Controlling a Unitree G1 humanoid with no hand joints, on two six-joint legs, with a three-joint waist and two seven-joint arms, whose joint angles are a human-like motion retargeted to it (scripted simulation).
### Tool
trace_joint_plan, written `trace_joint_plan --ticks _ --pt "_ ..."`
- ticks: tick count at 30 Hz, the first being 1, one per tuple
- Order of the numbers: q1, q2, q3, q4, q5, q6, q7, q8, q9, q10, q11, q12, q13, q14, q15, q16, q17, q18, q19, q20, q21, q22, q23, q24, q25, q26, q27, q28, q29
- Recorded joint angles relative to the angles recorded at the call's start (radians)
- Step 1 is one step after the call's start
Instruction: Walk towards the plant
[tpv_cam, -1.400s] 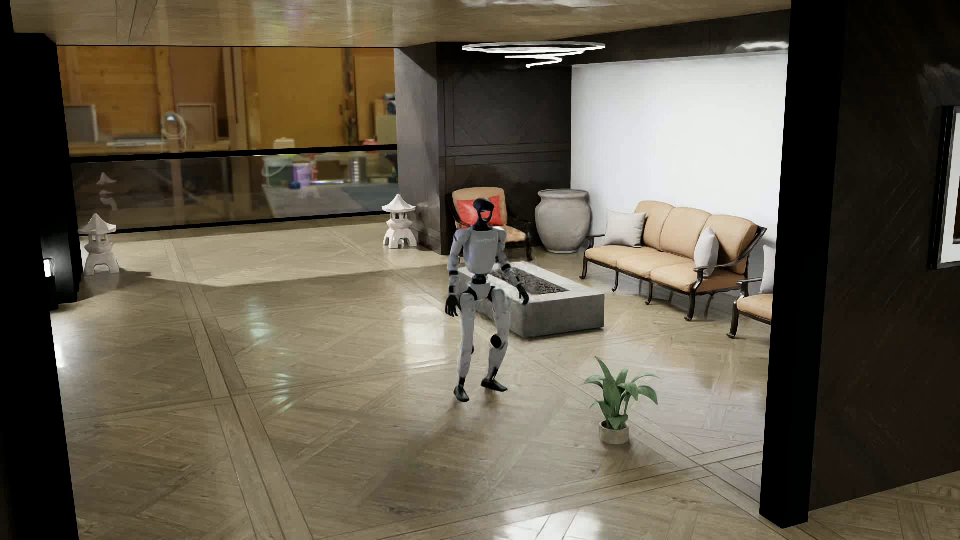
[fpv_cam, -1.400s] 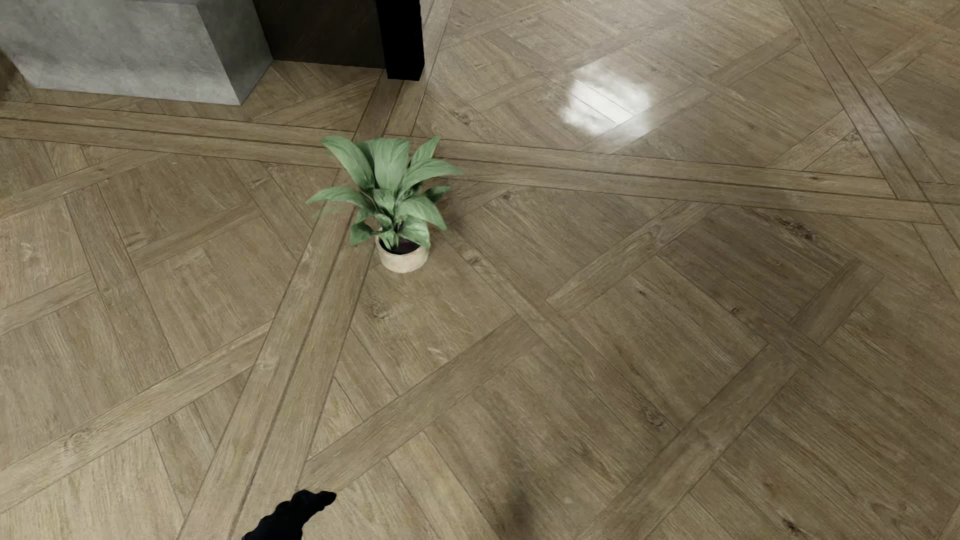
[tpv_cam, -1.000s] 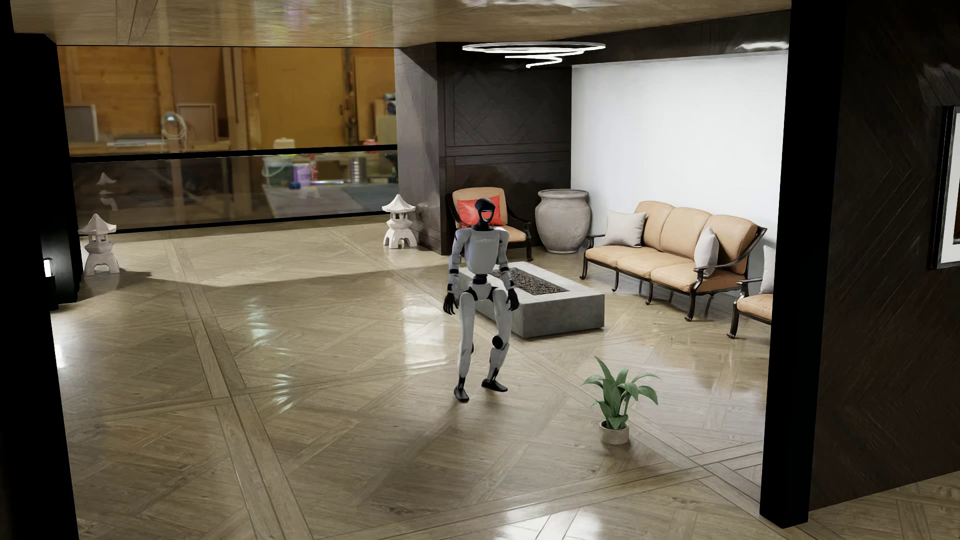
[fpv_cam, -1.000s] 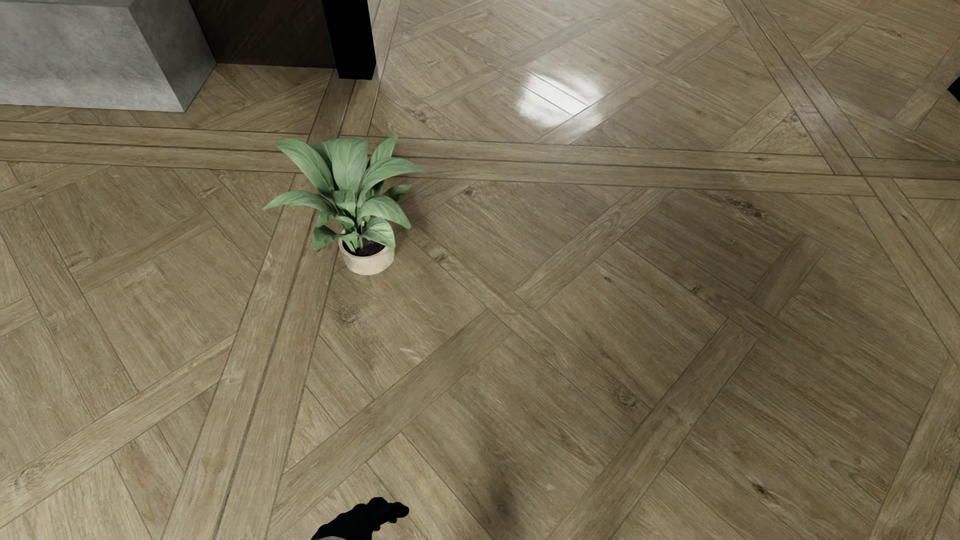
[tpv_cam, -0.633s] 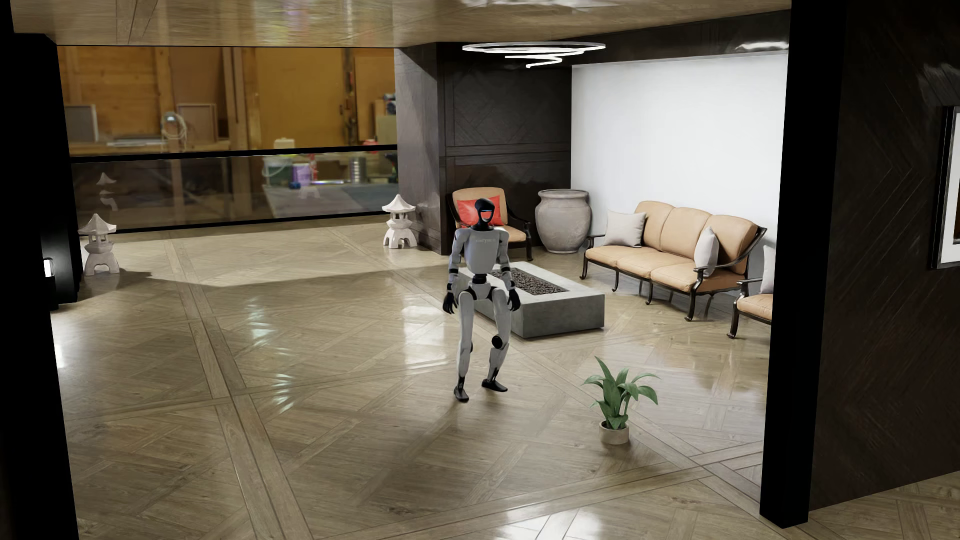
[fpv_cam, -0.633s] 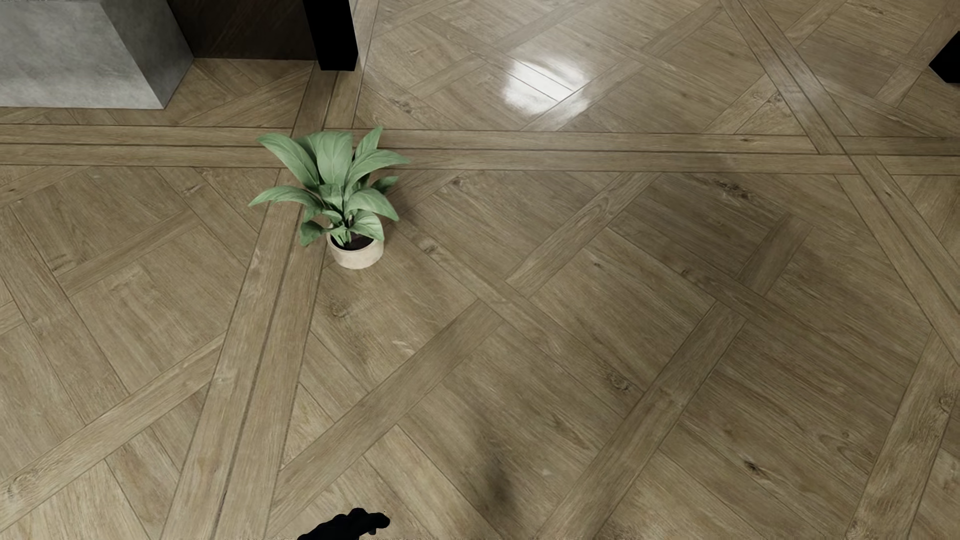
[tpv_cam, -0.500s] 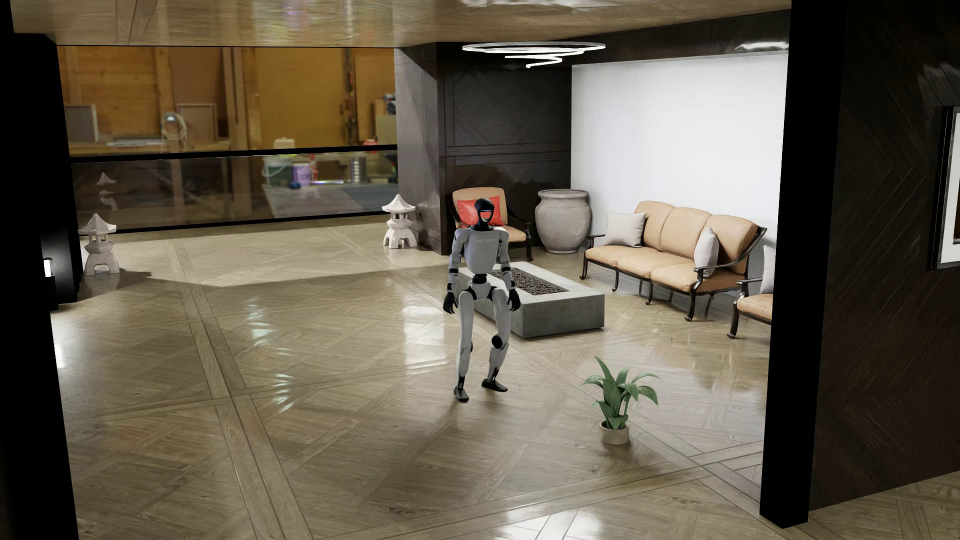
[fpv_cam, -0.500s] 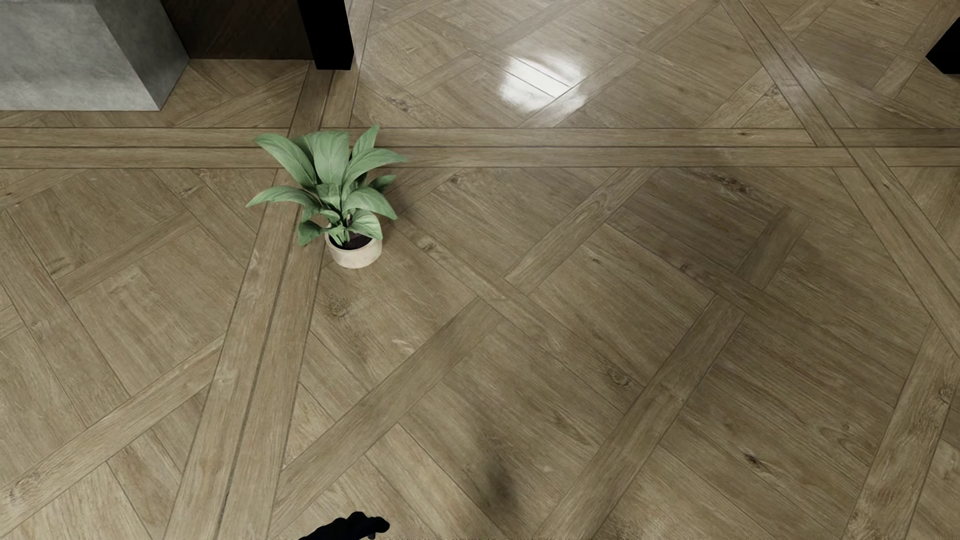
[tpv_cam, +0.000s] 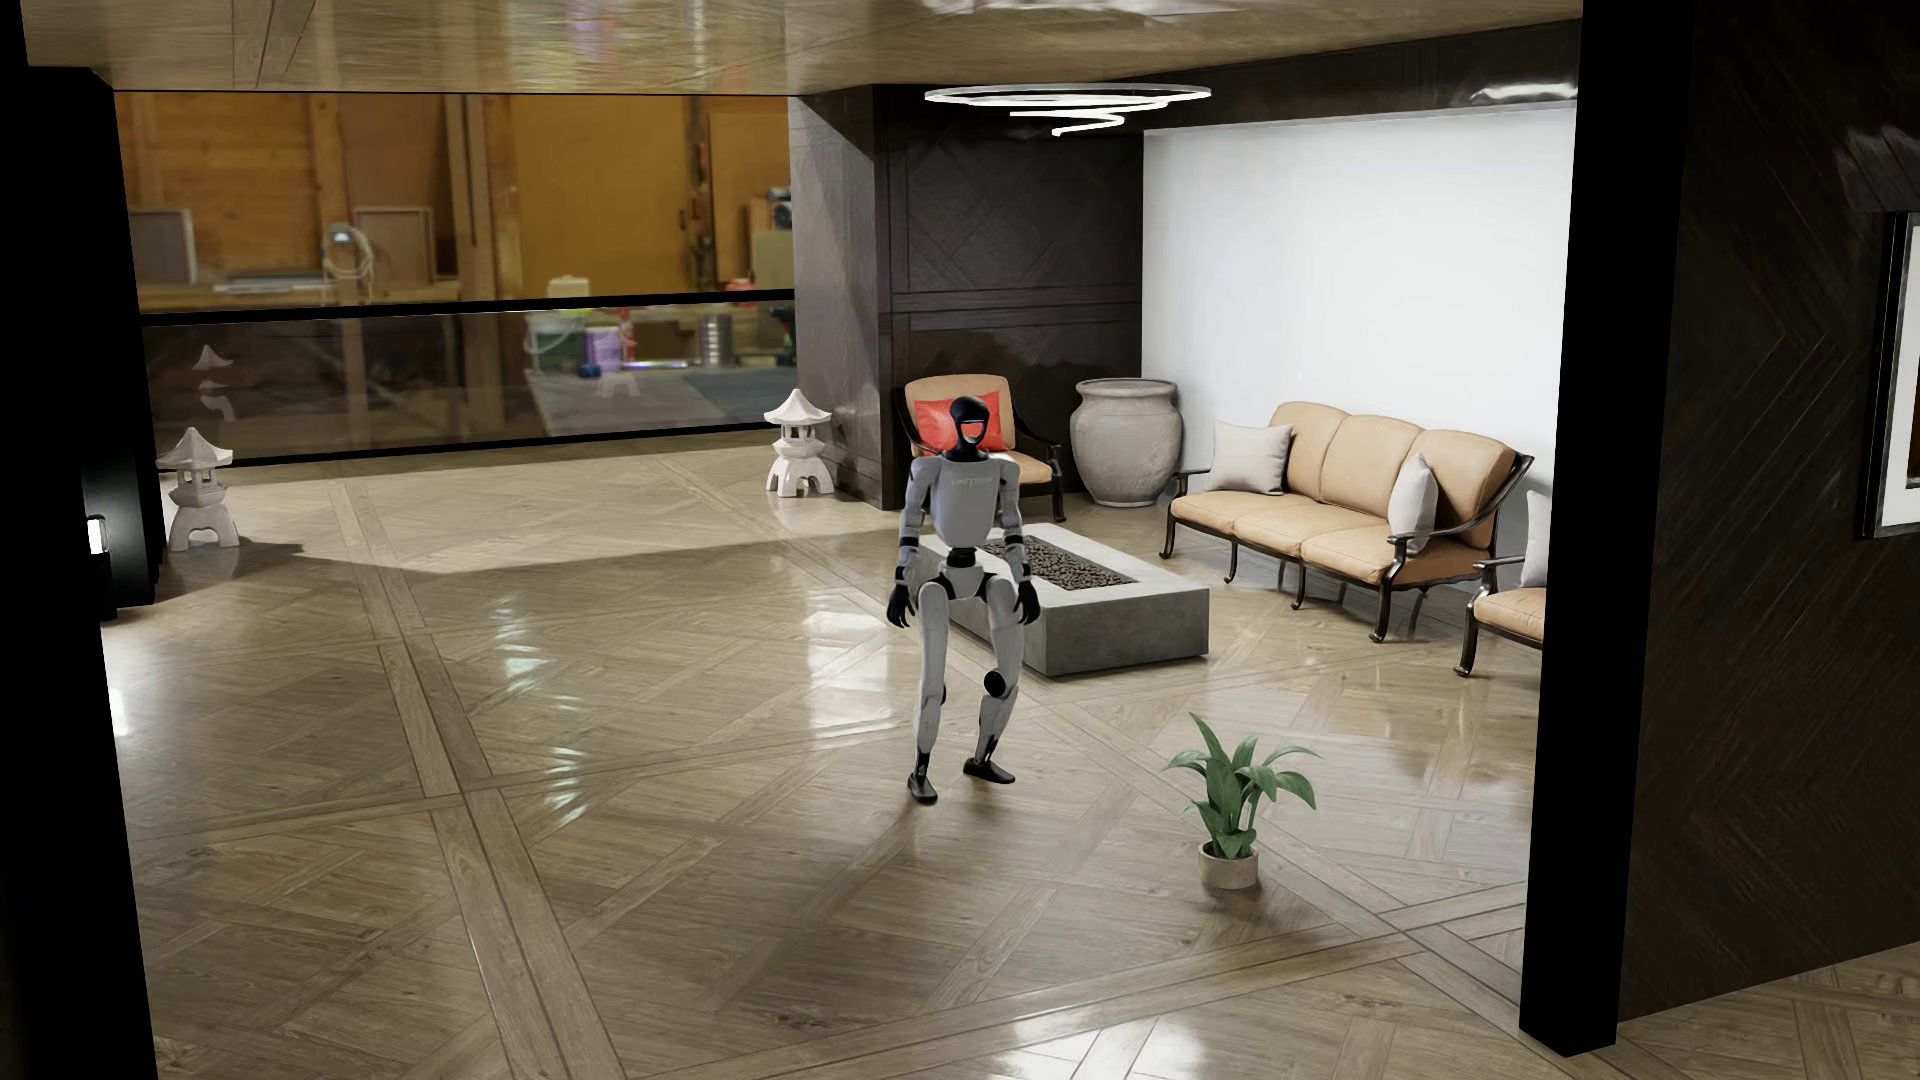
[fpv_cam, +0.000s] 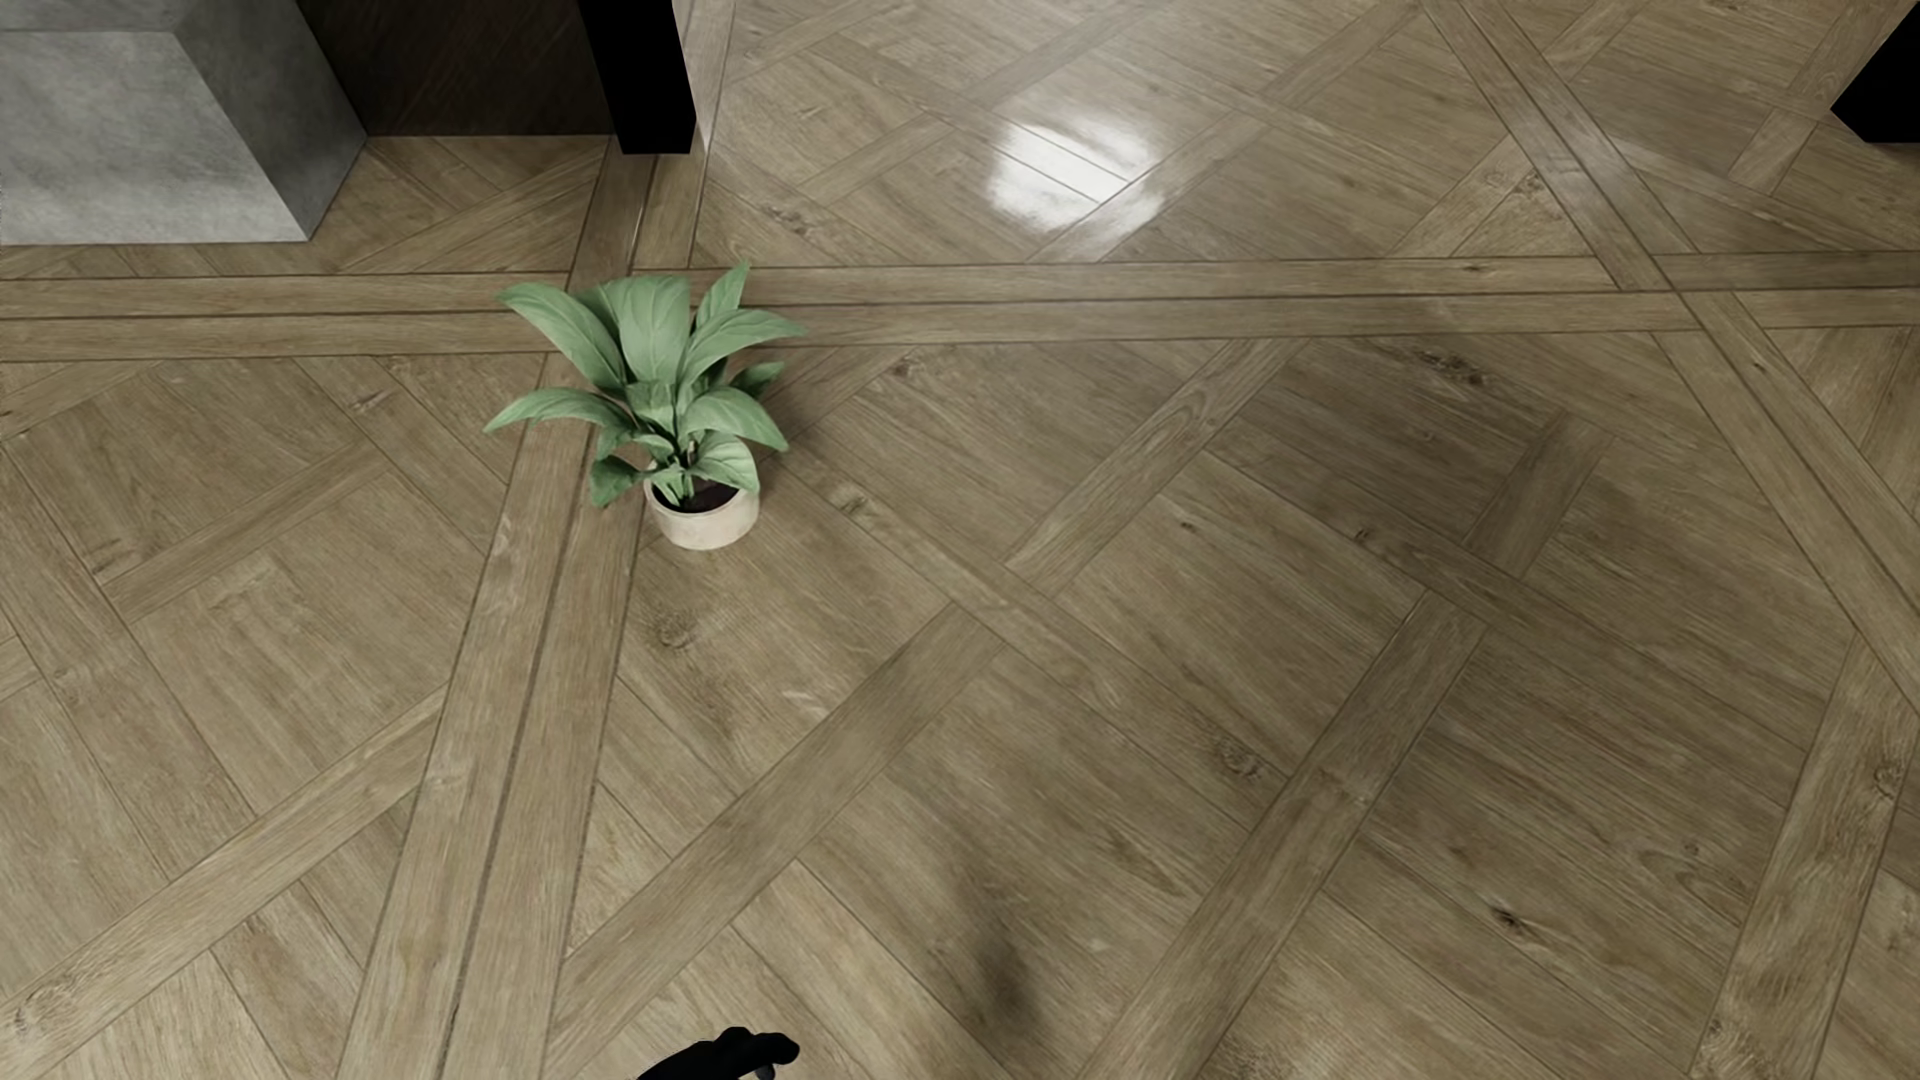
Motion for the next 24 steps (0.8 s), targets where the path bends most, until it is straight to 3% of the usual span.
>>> trace_joint_plan --ticks 3,6,13,16,17,19,20,23,24 --pt "0.006 0.01 0.001 -0.002 0.0 0.0 -0.003 -0.005 -0.001 -0.009 -0.012 -0.05 -0.004 0.003 0.003 -0.025 0.011 0.0 0.003 0.013 -0.016 0.124 0.01 -0.096 0.001 0.035 0.005 0.032 0.002" --pt "0.005 0.016 -0.001 -0.001 0.0 0.001 -0.005 -0.011 0.0 -0.01 -0.023 -0.096 -0.017 0.0 0.0 -0.027 0.014 -0.001 0.012 -0.035 -0.023 0.249 0.021 -0.122 -0.001 0.068 0.004 0.037 0.005" --pt "-0.008 0.083 0.012 -0.026 -0.038 0.015 -0.073 -0.09 0.001 0.007 -0.099 -0.058 -0.012 -0.03 0.013 0.003 0.009 0.019 0.049 -0.07 -0.024 0.21 0.048 -0.171 -0.006 0.02 -0.001 0.069 -0.004" --pt "-0.022 0.027 0.01 -0.087 -0.123 0.014 -0.136 -0.141 0.002 0.033 0.077 -0.053 -0.009 -0.049 -0.021 -0.001 -0.02 0.036 0.007 -0.086 -0.017 0.187 0.073 -0.158 -0.017 0.018 0.015 0.071 0.004" --pt "-0.027 -0.017 0.003 -0.111 -0.164 0.009 -0.158 -0.161 0.004 0.047 0.182 -0.05 -0.009 -0.057 0.004 0.0 -0.022 0.042 -0.034 -0.09 -0.024 0.177 0.07 -0.152 -0.012 0.018 0.017 0.069 0.003" --pt "-0.028 -0.094 -0.02 -0.156 -0.226 -0.006 -0.203 -0.207 0.008 0.065 0.352 -0.04 -0.009 -0.071 0.016 0.005 -0.016 0.049 -0.22 -0.082 -0.034 0.153 0.058 -0.149 0.001 0.022 0.014 0.061 -0.009" --pt "-0.021 -0.142 -0.036 -0.174 -0.189 -0.011 -0.231 -0.159 0.01 0.065 0.423 -0.035 -0.008 -0.075 0.009 0.012 -0.011 0.051 -0.218 -0.08 -0.028 0.137 0.051 -0.145 0.001 0.024 0.008 0.055 -0.013" --pt "0.008 -0.244 -0.061 -0.203 0.043 -0.011 -0.306 0.026 0.011 0.05 0.456 -0.036 0.01 -0.083 0.024 0.038 0.0 0.05 0.009 -0.092 0.005 0.082 0.019 -0.127 -0.003 0.014 -0.02 0.035 -0.007" --pt "0.017 -0.255 -0.062 -0.208 0.099 -0.009 -0.327 0.045 0.01 0.044 0.4 -0.043 0.018 -0.086 0.027 0.044 0.003 0.05 0.051 -0.098 0.012 0.065 0.008 -0.124 -0.002 0.01 -0.026 0.028 -0.007"
